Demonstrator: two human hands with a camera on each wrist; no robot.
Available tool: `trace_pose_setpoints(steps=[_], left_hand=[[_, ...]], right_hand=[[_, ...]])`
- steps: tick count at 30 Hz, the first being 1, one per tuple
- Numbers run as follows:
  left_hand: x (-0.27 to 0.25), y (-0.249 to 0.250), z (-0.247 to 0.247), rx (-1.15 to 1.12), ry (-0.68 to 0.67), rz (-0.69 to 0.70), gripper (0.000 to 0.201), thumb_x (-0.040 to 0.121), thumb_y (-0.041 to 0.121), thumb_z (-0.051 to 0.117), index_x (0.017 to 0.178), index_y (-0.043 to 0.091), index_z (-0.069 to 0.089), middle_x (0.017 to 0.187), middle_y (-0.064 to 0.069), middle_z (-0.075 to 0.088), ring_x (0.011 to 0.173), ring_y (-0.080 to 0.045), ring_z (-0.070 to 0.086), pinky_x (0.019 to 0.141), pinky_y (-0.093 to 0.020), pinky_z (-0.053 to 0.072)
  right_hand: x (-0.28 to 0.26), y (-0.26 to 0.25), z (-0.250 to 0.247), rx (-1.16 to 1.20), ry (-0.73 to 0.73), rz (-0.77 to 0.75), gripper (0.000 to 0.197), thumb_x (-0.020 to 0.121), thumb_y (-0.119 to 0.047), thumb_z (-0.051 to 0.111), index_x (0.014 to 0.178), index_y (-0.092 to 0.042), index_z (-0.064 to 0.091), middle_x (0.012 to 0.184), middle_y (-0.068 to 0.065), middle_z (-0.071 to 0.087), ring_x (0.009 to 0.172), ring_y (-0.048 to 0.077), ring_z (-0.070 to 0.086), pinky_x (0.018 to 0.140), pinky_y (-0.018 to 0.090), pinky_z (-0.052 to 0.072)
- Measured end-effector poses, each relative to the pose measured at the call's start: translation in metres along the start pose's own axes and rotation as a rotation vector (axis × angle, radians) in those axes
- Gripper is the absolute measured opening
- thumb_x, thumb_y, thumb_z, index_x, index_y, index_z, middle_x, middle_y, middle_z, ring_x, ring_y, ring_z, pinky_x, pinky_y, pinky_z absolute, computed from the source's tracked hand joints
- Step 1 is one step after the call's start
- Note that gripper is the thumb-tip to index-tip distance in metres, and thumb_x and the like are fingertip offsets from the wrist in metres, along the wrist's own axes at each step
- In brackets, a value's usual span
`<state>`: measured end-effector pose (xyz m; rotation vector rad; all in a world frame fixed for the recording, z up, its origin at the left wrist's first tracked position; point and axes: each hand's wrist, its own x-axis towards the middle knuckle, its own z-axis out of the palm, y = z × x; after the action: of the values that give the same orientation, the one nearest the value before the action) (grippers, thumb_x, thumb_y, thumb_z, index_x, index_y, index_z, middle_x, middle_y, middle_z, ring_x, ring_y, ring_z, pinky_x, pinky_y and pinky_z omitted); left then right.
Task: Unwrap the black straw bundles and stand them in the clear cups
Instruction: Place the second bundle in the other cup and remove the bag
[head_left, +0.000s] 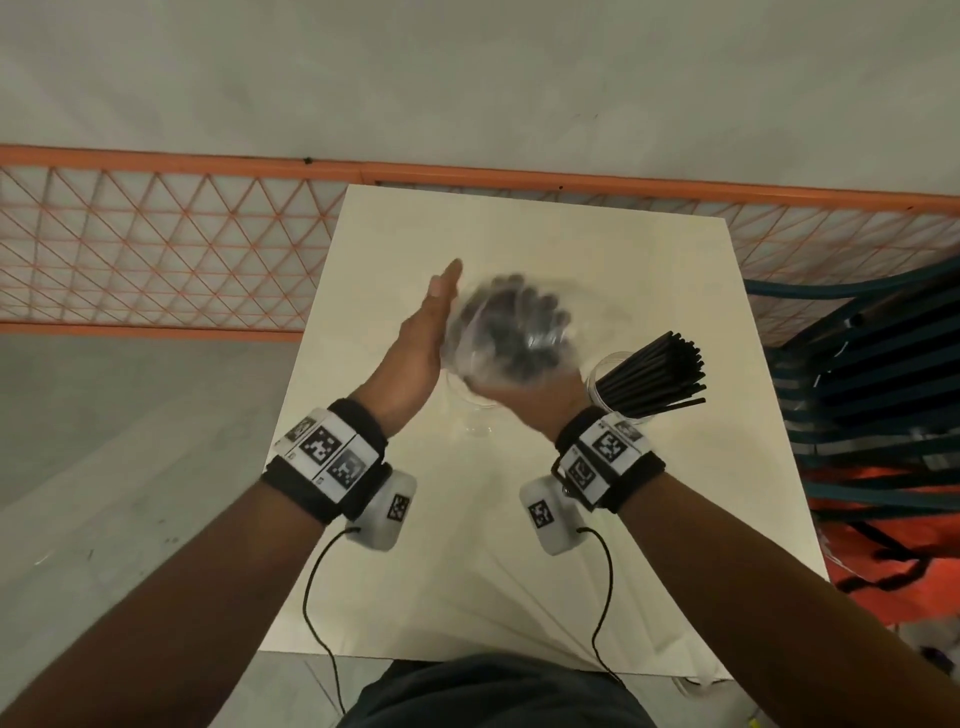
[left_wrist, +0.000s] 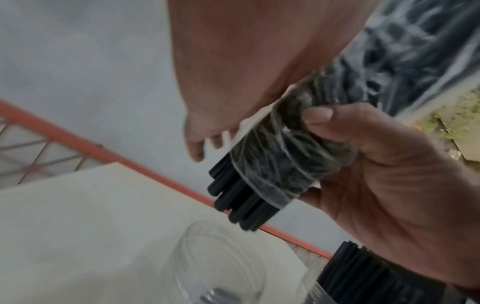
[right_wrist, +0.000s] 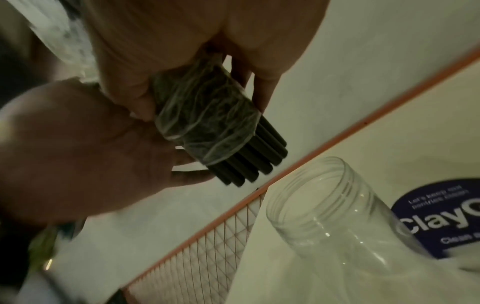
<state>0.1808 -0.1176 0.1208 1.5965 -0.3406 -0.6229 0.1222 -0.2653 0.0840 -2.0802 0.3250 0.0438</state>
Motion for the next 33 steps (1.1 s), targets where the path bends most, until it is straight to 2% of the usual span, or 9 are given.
trace_pose_setpoints(steps=[2, 5, 7, 12, 16, 20, 24, 28, 33], left_hand=[[0.009, 0.002, 0.000, 0.130, -0.053, 0.062, 0.059, 0.107, 0.046, 0.014, 0.146, 0.015, 0.045, 0.142, -0.003, 0.059, 0.125, -0.020, 0.057, 0.099, -0.008, 0.039], [0.023, 0.001, 0.000, 0.137, -0.183, 0.084, 0.047, 0.108, 0.045, 0.025, 0.150, 0.029, 0.039, 0.145, -0.002, 0.056, 0.134, -0.027, 0.050, 0.114, -0.041, 0.038], [0.034, -0.005, -0.002, 0.128, -0.205, 0.067, 0.042, 0.109, 0.032, 0.032, 0.151, 0.029, 0.038, 0.146, 0.001, 0.055, 0.135, -0.023, 0.051, 0.117, -0.051, 0.035], [0.050, -0.021, -0.004, 0.152, -0.198, 0.071, 0.048, 0.103, 0.031, 0.041, 0.150, 0.020, 0.037, 0.147, -0.001, 0.053, 0.137, -0.018, 0.049, 0.116, -0.050, 0.037], [0.052, -0.044, -0.007, 0.141, -0.157, 0.022, 0.046, 0.101, 0.030, 0.045, 0.145, 0.017, 0.040, 0.142, -0.003, 0.056, 0.135, -0.020, 0.051, 0.115, -0.053, 0.038], [0.052, -0.066, -0.011, 0.212, -0.118, -0.025, 0.039, 0.095, 0.019, 0.046, 0.134, 0.023, 0.047, 0.133, 0.000, 0.061, 0.129, -0.020, 0.054, 0.112, -0.051, 0.040], [0.047, -0.075, -0.018, 0.532, -0.089, -0.025, 0.042, 0.097, 0.028, 0.055, 0.138, 0.028, 0.047, 0.135, 0.007, 0.062, 0.115, -0.024, 0.062, 0.097, -0.037, 0.046], [0.044, -0.080, -0.022, 0.715, -0.035, 0.031, 0.046, 0.094, 0.029, 0.064, 0.136, 0.015, 0.051, 0.135, -0.004, 0.063, 0.120, -0.028, 0.059, 0.088, -0.032, 0.042], [0.043, -0.079, -0.021, 0.657, 0.061, 0.032, 0.040, 0.091, 0.023, 0.069, 0.127, 0.015, 0.055, 0.118, 0.001, 0.066, 0.107, -0.022, 0.063, 0.082, -0.031, 0.046]], right_hand=[[0.013, -0.003, -0.007, 0.234, 0.141, -0.048, 0.025, 0.071, -0.014, 0.084, 0.087, -0.026, 0.070, 0.084, -0.011, 0.071, 0.074, -0.004, 0.066, 0.071, 0.020, 0.055], [0.028, -0.002, -0.013, 0.279, 0.146, -0.011, 0.034, 0.068, -0.021, 0.085, 0.096, -0.029, 0.068, 0.091, -0.012, 0.071, 0.081, -0.004, 0.067, 0.079, 0.022, 0.057], [0.039, 0.008, -0.014, 0.255, 0.157, -0.021, 0.027, 0.070, -0.024, 0.084, 0.089, -0.027, 0.065, 0.083, -0.011, 0.070, 0.073, -0.008, 0.067, 0.069, 0.013, 0.055], [0.054, 0.020, -0.009, 0.170, 0.152, -0.004, 0.041, 0.067, -0.039, 0.083, 0.101, -0.026, 0.065, 0.089, -0.014, 0.071, 0.083, -0.010, 0.066, 0.074, 0.011, 0.055], [0.056, 0.032, 0.000, 0.111, 0.110, 0.057, 0.059, 0.059, -0.051, 0.084, 0.111, -0.031, 0.064, 0.102, -0.008, 0.074, 0.095, 0.008, 0.069, 0.086, 0.036, 0.059], [0.051, 0.034, 0.003, 0.000, 0.022, 0.126, 0.063, 0.061, -0.049, 0.085, 0.113, -0.024, 0.060, 0.091, -0.019, 0.066, 0.086, -0.001, 0.063, 0.078, 0.022, 0.054], [0.049, 0.040, 0.010, -0.408, -0.040, 0.153, 0.105, 0.043, -0.086, 0.066, 0.129, -0.028, 0.047, 0.120, -0.004, 0.059, 0.116, 0.021, 0.053, 0.099, 0.037, 0.047], [0.039, 0.044, 0.003, -0.360, -0.019, 0.232, 0.108, 0.050, -0.070, 0.079, 0.135, -0.017, 0.039, 0.134, 0.001, 0.049, 0.126, 0.025, 0.042, 0.103, 0.045, 0.043], [0.037, 0.041, 0.002, -0.260, 0.031, 0.136, 0.107, 0.047, -0.069, 0.080, 0.135, -0.026, 0.036, 0.127, -0.001, 0.049, 0.119, 0.020, 0.047, 0.097, 0.039, 0.047]])
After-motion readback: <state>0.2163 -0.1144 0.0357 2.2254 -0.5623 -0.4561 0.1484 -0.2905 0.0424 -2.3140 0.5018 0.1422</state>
